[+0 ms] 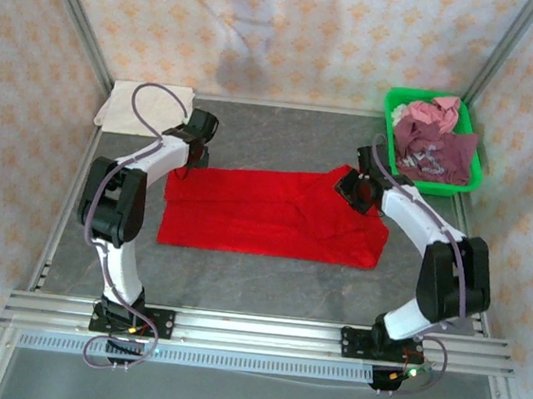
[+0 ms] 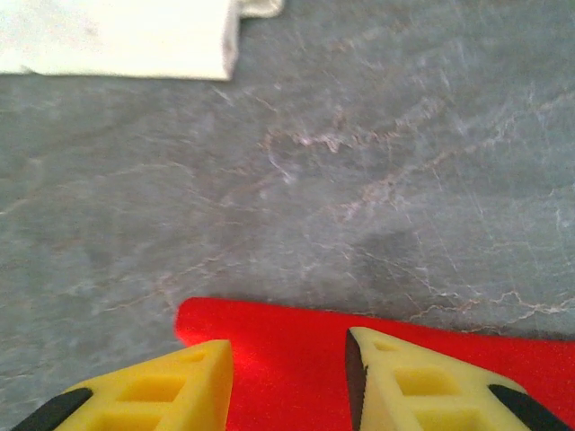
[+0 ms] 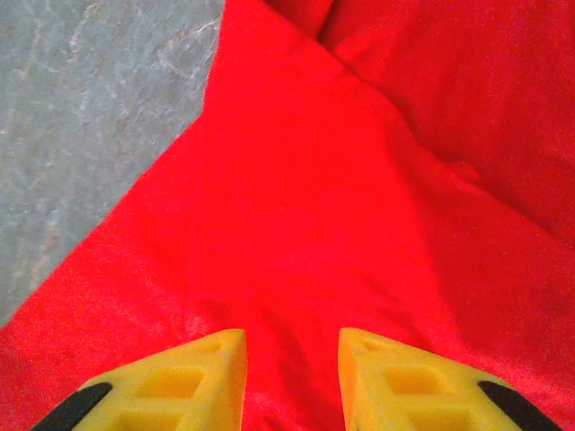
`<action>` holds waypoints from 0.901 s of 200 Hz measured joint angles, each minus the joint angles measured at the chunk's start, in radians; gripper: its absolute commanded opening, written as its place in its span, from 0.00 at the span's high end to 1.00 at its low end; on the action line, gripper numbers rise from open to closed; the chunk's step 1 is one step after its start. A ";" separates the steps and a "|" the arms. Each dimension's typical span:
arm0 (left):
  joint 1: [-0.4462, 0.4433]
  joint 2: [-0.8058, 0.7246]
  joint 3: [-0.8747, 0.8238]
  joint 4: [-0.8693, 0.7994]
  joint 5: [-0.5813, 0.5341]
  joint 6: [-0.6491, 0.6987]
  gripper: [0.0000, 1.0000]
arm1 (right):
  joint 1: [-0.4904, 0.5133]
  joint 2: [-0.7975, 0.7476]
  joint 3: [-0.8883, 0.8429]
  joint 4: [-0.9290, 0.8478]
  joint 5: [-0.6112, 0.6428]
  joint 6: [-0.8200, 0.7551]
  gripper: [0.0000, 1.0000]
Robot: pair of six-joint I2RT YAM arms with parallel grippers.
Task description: Fold and stack the t-shirts
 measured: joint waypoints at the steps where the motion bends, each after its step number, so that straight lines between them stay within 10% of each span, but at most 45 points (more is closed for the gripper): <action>1: 0.000 0.002 0.000 0.000 0.002 0.000 0.62 | 0.000 0.005 0.005 -0.002 0.003 -0.004 0.66; 110: 0.000 0.035 0.015 -0.033 0.070 0.002 0.62 | -0.104 0.465 0.388 -0.009 -0.012 -0.215 0.61; 180: 0.000 -0.006 -0.006 -0.034 0.066 -0.001 0.62 | -0.104 0.541 0.447 0.029 -0.087 -0.211 0.96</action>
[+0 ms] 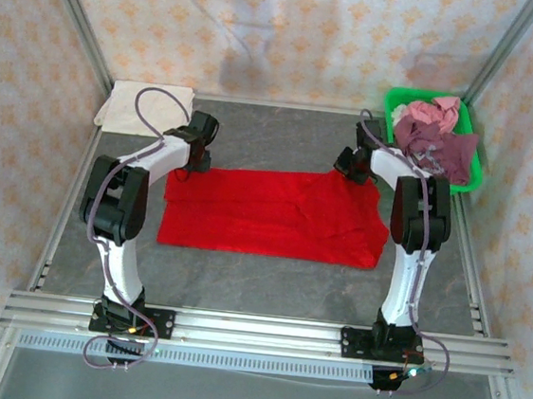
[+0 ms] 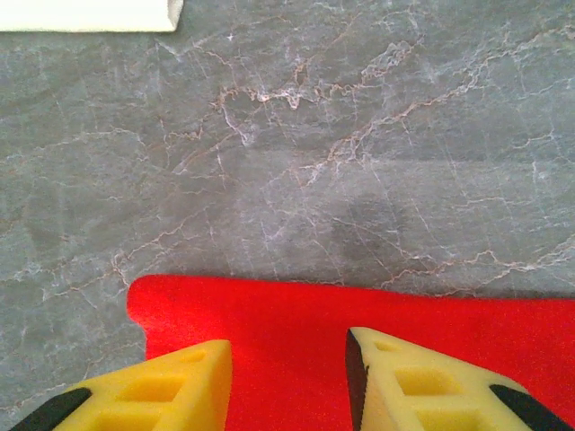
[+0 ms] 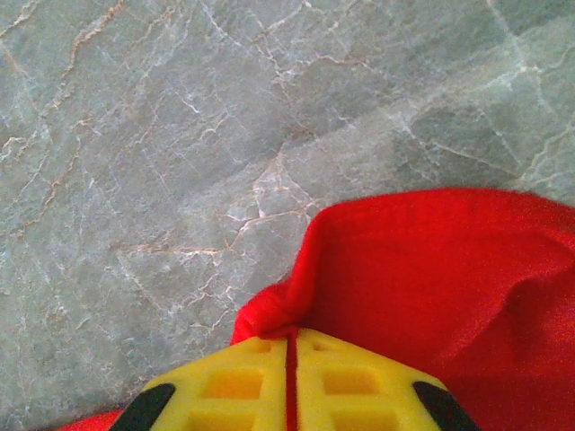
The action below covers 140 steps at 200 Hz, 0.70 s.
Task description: Fold and stack the t-shirts
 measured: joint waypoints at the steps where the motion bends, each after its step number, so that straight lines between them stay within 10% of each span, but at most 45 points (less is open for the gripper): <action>1: 0.000 -0.001 0.000 0.000 0.000 0.000 0.62 | 0.000 -0.001 0.000 0.000 0.001 0.000 0.96; 140: 0.000 -0.008 -0.018 0.000 -0.035 -0.016 0.61 | -0.060 -0.214 -0.203 -0.040 0.077 0.077 1.00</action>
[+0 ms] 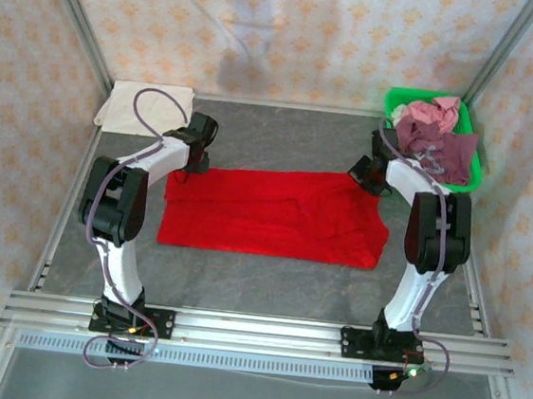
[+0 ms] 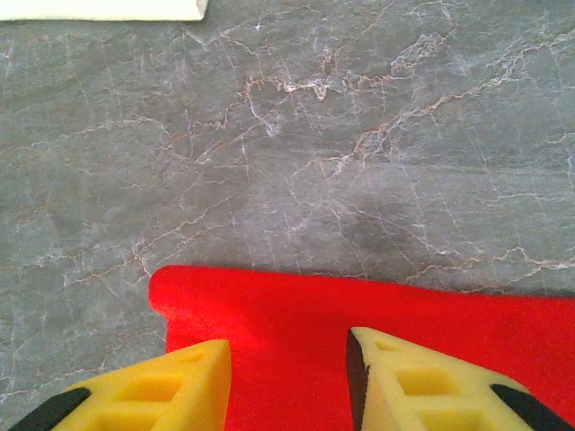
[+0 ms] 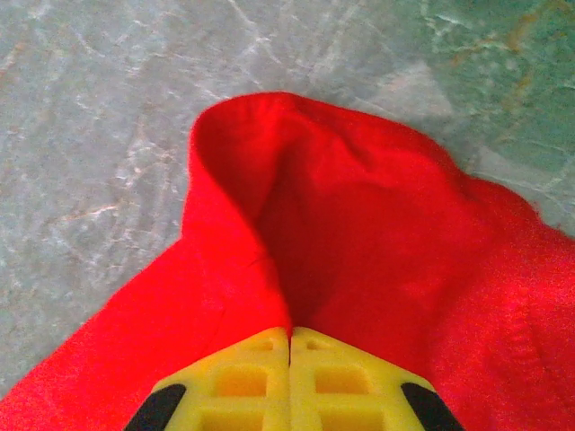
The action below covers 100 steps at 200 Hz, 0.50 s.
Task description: Fold and stack the t-shirts
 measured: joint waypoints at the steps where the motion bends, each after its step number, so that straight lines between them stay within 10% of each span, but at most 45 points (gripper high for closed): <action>1: 0.000 0.000 0.000 0.000 0.000 0.000 0.61 | -0.001 0.000 0.000 -0.001 0.000 0.000 1.00; 54: 0.000 0.000 0.002 -0.014 -0.003 0.000 0.61 | -0.007 0.013 -0.005 -0.022 0.040 0.006 1.00; 100: 0.000 0.006 0.013 -0.035 -0.002 -0.001 0.61 | -0.009 0.028 0.015 -0.037 0.056 -0.006 0.75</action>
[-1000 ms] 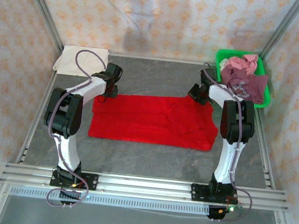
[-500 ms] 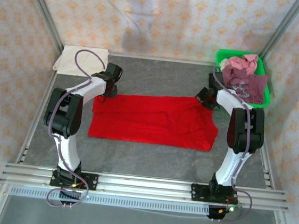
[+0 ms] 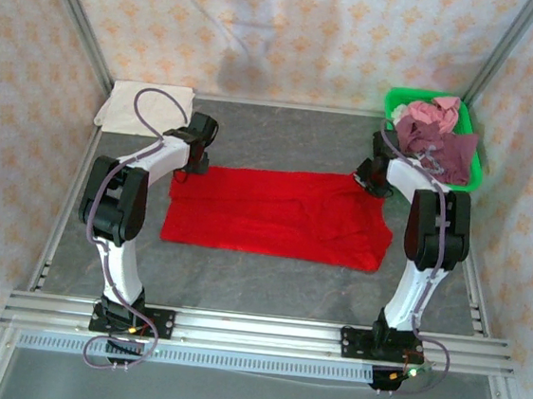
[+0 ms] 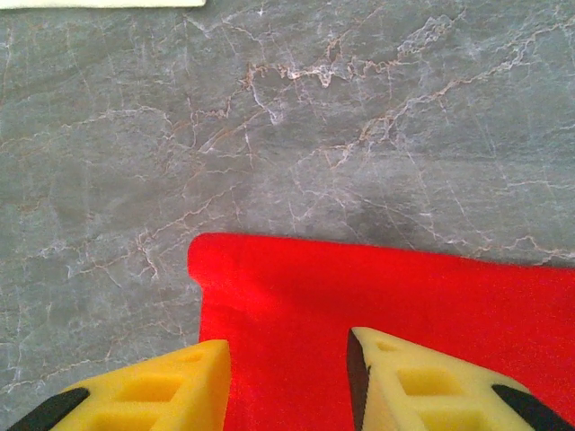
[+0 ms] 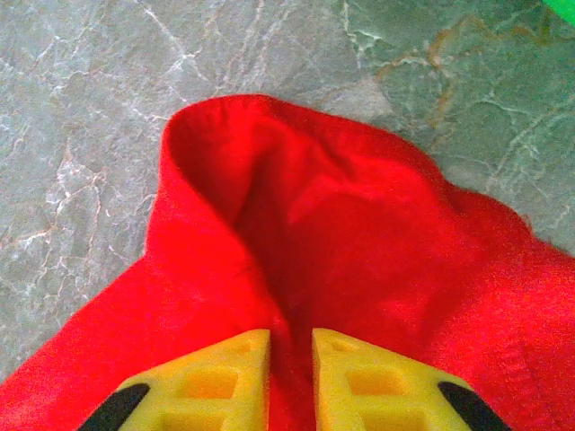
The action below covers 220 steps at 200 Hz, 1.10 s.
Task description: Fold and stack the t-shirts
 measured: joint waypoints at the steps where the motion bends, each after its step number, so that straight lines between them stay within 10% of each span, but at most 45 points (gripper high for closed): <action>1: 0.000 0.000 0.000 0.000 0.000 0.000 0.61 | 0.000 0.000 0.000 0.000 0.000 0.001 0.75; 97: 0.000 -0.033 -0.032 -0.016 0.043 -0.008 0.61 | -0.029 -0.614 -0.524 0.047 -0.087 0.138 0.65; 220: 0.000 -0.034 -0.044 -0.013 0.090 -0.026 0.61 | -0.035 -0.494 -0.668 0.272 -0.212 0.346 0.61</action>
